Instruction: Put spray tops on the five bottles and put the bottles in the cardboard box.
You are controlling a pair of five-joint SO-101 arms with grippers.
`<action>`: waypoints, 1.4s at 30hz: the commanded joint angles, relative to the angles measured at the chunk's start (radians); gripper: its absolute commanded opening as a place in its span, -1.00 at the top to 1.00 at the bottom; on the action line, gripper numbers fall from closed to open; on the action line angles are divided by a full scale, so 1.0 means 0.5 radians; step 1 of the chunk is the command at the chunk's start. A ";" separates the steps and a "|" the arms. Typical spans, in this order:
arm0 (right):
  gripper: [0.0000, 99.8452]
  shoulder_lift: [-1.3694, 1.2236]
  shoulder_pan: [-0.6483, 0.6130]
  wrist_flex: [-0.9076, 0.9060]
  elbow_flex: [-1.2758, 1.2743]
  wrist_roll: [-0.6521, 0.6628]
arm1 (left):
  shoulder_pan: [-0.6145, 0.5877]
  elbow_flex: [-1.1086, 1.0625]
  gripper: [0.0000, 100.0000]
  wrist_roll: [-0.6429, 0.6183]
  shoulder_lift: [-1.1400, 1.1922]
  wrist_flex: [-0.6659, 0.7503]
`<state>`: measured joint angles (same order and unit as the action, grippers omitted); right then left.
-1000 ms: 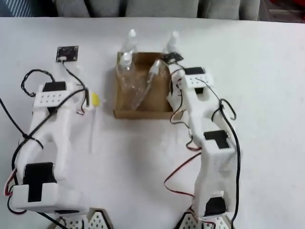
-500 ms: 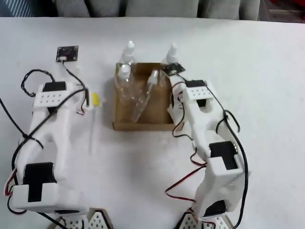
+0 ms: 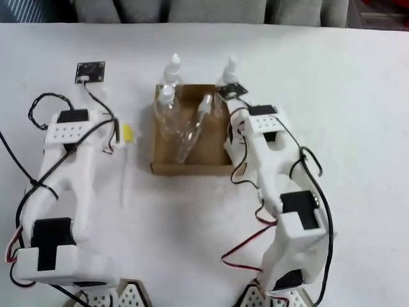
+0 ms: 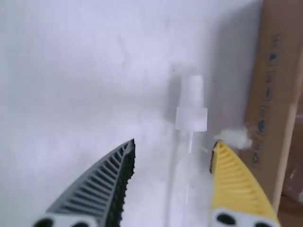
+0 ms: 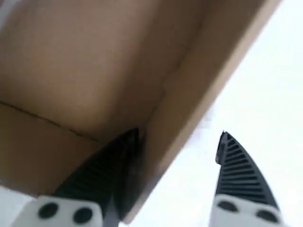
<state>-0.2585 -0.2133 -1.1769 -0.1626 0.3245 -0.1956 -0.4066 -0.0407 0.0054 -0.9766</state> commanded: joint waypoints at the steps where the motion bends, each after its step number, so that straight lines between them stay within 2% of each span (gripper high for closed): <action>1: 0.55 0.204 -0.014 -0.121 0.107 -0.012 | -0.008 0.006 0.49 0.049 -0.023 0.043; 8: 0.55 0.505 0.026 -0.351 0.092 -0.012 | -0.005 0.006 0.49 0.089 -0.023 0.043; 14: 0.56 0.698 0.382 -0.391 -0.181 -0.012 | 0.023 0.003 0.49 0.089 -0.023 0.040; 20: 0.92 0.833 0.723 -0.091 -0.589 -0.012 | 0.051 0.040 0.49 0.086 -0.044 -0.028; 30: 0.93 0.879 1.174 0.382 -1.083 -0.012 | 0.158 0.402 0.50 0.086 -0.044 -0.485; 33: 0.93 0.867 1.217 0.529 -1.194 -0.012 | 0.247 0.509 0.52 0.086 -0.044 -0.589; 38: 0.93 0.845 1.211 0.578 -1.255 0.064 | 0.428 0.697 0.74 0.101 -0.044 -0.786; 42: 0.93 0.781 1.171 0.578 -1.249 0.104 | 0.612 0.792 0.70 0.120 -0.044 -0.933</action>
<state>0.1343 0.3790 -0.8976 -0.7963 0.3598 0.0161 -0.0997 0.0008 0.0054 -1.3694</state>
